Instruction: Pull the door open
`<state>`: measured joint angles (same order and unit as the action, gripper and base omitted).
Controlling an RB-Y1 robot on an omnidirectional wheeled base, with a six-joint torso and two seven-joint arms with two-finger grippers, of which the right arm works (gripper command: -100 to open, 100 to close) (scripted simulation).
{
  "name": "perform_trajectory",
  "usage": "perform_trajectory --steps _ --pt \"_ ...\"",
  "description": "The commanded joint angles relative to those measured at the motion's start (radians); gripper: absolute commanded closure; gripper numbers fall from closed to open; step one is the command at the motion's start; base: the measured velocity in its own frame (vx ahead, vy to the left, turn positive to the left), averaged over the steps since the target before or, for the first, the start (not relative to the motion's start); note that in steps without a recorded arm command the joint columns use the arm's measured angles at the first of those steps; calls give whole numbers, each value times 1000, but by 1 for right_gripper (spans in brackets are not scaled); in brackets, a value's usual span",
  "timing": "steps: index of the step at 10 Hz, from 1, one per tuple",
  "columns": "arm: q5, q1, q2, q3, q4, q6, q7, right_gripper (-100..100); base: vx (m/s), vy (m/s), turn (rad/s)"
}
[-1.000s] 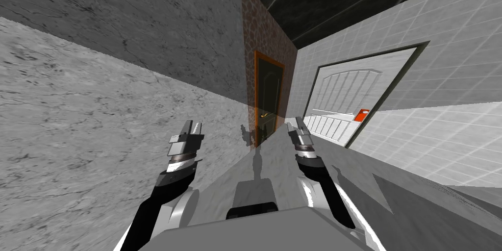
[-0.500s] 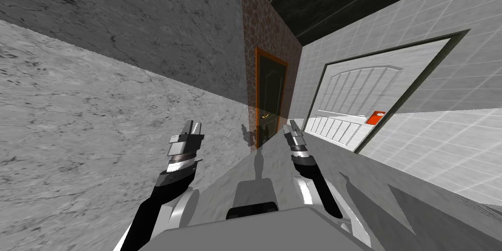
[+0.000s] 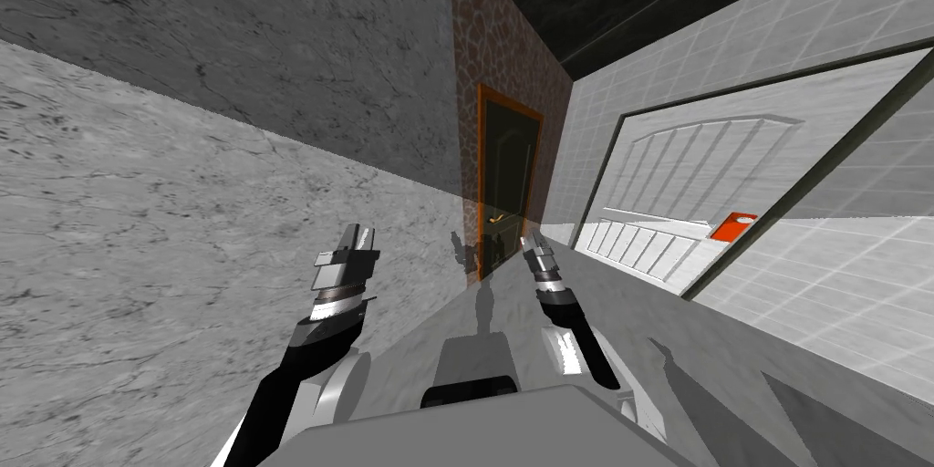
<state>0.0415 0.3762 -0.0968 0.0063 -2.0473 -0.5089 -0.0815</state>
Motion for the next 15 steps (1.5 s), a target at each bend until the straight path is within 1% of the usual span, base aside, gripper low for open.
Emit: perform_trajectory --steps 1,8,9,10,15 --pt "-6 -14 -11 9 44 -11 -3 -100 99 -83 93" --pt "-39 -84 -67 42 240 -45 -22 -100 84 -86 98" --pt "-43 -95 -75 46 264 -50 -25 -100 104 -90 104" --pt "-43 -95 -75 46 270 -50 -25 -100 65 -64 31" --pt "-68 -149 -116 71 417 -76 -40 -100 61 -84 95"
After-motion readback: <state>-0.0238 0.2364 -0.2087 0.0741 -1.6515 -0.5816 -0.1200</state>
